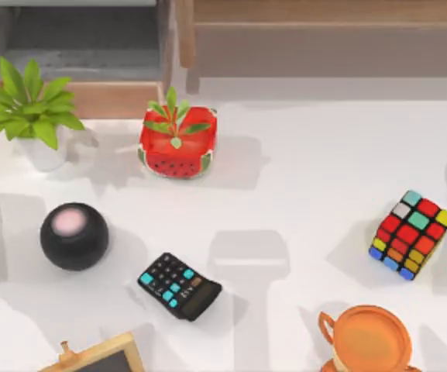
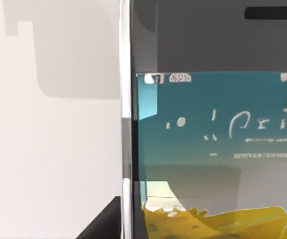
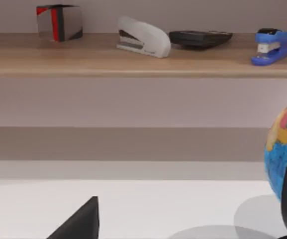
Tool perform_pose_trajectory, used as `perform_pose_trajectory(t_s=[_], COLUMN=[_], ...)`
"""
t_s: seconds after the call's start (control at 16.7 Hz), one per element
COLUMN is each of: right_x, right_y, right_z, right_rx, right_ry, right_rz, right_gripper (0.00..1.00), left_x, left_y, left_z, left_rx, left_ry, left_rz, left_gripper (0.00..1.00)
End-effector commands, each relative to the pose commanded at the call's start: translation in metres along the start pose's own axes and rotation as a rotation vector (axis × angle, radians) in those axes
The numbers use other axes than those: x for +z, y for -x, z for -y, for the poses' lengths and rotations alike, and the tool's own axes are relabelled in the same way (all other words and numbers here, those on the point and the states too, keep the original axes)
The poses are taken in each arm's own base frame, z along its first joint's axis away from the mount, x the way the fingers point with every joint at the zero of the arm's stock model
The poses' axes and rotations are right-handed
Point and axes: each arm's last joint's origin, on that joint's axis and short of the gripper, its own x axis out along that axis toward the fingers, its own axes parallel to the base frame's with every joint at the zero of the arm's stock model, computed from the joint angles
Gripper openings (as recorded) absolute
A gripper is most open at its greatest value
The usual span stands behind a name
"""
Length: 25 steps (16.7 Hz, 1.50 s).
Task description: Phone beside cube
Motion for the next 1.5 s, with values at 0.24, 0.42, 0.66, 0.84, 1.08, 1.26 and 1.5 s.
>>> perform_pose_trajectory(t_s=[0.24, 0.42, 0.66, 0.84, 1.08, 1.26, 1.5], right_x=[0.0, 0.0, 0.0, 0.0, 0.0, 0.0, 0.0], right_y=[0.0, 0.0, 0.0, 0.0, 0.0, 0.0, 0.0], right_z=[0.0, 0.0, 0.0, 0.0, 0.0, 0.0, 0.0], right_rx=[0.0, 0.0, 0.0, 0.0, 0.0, 0.0, 0.0], right_ry=[0.0, 0.0, 0.0, 0.0, 0.0, 0.0, 0.0], right_rz=[0.0, 0.0, 0.0, 0.0, 0.0, 0.0, 0.0], right_gripper=[1.0, 1.0, 1.0, 1.0, 1.0, 1.0, 1.0], left_x=[0.043, 0.074, 0.102, 0.11, 0.1, 0.083, 0.058], left_y=[0.05, 0.083, 0.105, 0.106, 0.092, 0.075, 0.051], left_z=[0.037, 0.087, 0.175, 0.251, 0.35, 0.413, 0.471], left_rx=[0.004, -0.045, -0.149, -0.205, -0.206, -0.159, -0.078], left_ry=[0.015, 0.023, 0.031, 0.037, 0.05, 0.063, 0.078], left_rz=[0.131, 0.196, 0.181, 0.105, -0.013, -0.074, -0.099], left_gripper=[0.0, 0.0, 0.0, 0.0, 0.0, 0.0, 0.0])
